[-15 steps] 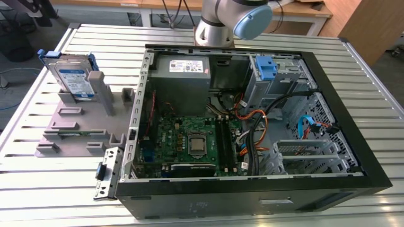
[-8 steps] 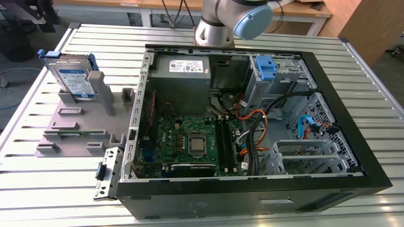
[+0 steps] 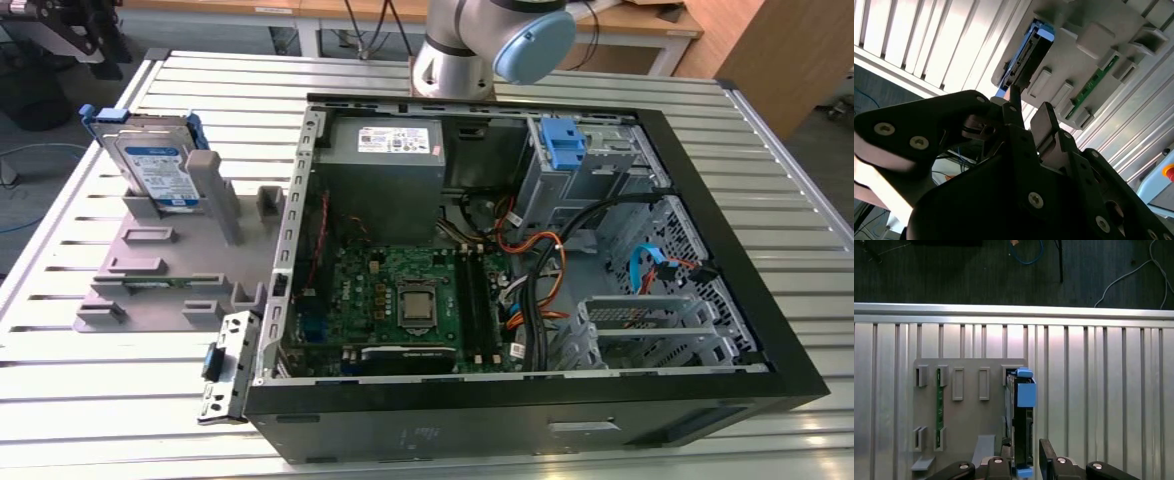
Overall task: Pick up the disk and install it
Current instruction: 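Pick up the disk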
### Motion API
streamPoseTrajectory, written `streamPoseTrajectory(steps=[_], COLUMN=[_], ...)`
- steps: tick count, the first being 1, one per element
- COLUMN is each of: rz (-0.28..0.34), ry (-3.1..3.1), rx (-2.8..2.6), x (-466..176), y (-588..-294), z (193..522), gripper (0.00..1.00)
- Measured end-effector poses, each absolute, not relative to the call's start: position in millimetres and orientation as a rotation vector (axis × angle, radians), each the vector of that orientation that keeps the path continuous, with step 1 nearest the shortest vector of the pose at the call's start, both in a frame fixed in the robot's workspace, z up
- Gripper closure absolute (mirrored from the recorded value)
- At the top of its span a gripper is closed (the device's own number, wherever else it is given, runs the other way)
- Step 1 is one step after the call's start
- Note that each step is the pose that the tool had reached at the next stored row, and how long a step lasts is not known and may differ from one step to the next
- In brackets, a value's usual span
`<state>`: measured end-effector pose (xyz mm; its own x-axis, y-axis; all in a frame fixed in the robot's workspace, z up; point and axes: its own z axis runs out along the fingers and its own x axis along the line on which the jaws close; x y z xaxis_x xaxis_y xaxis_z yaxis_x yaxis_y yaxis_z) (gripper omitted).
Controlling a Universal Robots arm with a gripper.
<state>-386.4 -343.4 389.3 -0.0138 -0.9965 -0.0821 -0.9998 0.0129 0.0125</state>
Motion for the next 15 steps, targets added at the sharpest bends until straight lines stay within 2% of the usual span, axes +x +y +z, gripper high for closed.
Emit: streamPoseTrajectory(steps=[5,9,15], rz=[0.105,0.166,0.167], ry=[2.200,2.217,2.218], rx=[-2.171,-2.183,-2.184], x=[-386.3,-385.5,-385.4], y=[-343.5,-343.5,-343.5], z=[388.9,388.3,383.1], gripper=[0.65,0.65,0.65])
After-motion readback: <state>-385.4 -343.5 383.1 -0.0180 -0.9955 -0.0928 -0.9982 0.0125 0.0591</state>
